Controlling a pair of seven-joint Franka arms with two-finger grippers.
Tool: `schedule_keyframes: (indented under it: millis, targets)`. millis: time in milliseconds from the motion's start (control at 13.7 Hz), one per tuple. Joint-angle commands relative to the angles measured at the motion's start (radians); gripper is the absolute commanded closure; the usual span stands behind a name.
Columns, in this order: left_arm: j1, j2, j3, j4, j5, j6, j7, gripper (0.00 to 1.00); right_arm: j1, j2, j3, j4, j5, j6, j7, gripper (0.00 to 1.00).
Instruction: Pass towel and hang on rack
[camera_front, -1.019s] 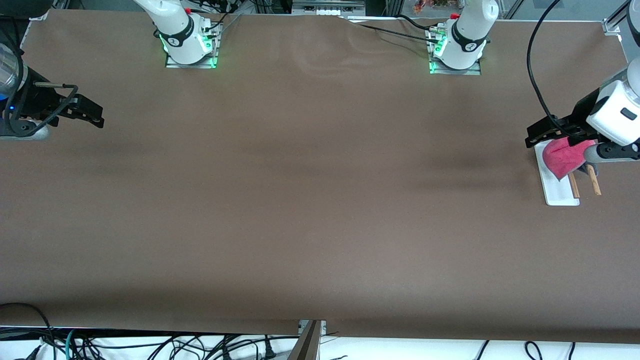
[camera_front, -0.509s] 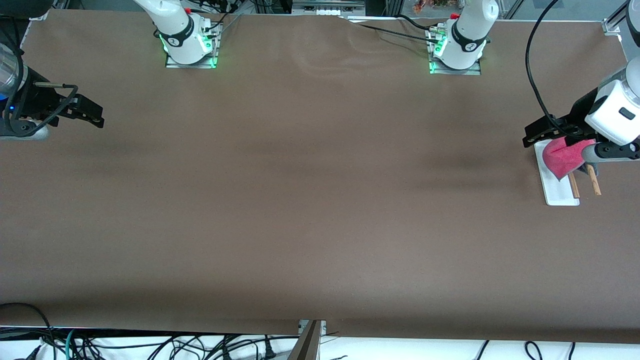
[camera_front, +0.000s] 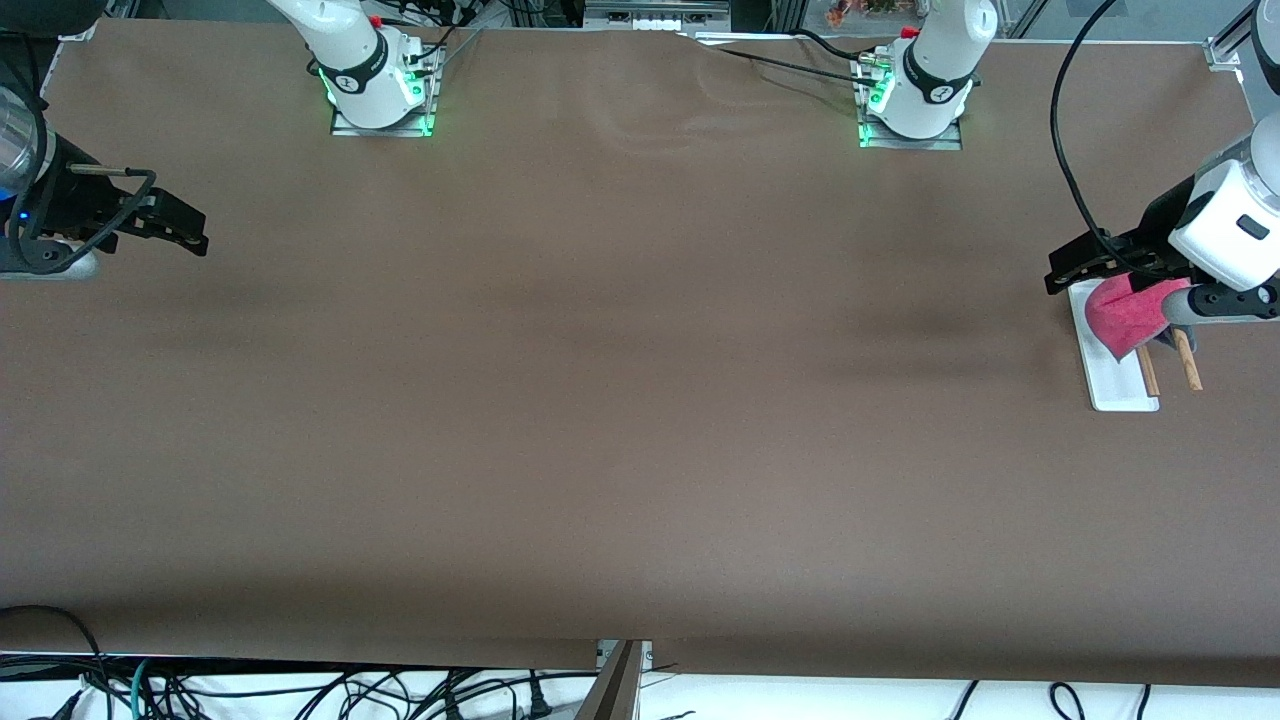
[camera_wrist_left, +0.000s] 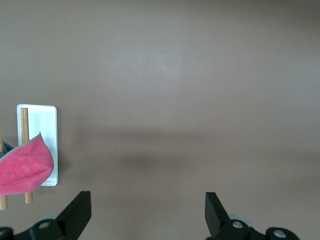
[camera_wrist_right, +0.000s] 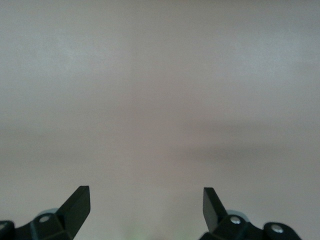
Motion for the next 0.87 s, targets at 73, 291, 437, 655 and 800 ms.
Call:
schedule_keyframes:
  millis: [73, 291, 437, 655, 800]
  targets:
    - [0.002, 0.002, -0.001, 0.007, -0.014, -0.008, -0.006, 0.00, -0.003, 0.007, 0.004, 0.021, 0.012, -0.005, -0.008, 0.00]
    - [0.002, 0.002, -0.001, 0.007, -0.014, -0.006, -0.006, 0.00, -0.003, 0.007, 0.004, 0.020, 0.013, -0.008, -0.006, 0.00]
    - [0.002, 0.002, -0.001, 0.007, -0.014, -0.006, -0.006, 0.00, -0.003, 0.007, 0.004, 0.020, 0.013, -0.006, -0.006, 0.00]
    - [0.002, 0.002, -0.001, 0.008, -0.012, -0.005, -0.003, 0.00, -0.003, 0.007, 0.004, 0.020, 0.012, -0.006, -0.006, 0.00]
    - [0.002, 0.002, -0.001, 0.008, -0.012, -0.005, -0.003, 0.00, -0.003, 0.007, 0.004, 0.021, 0.012, -0.003, -0.008, 0.00]
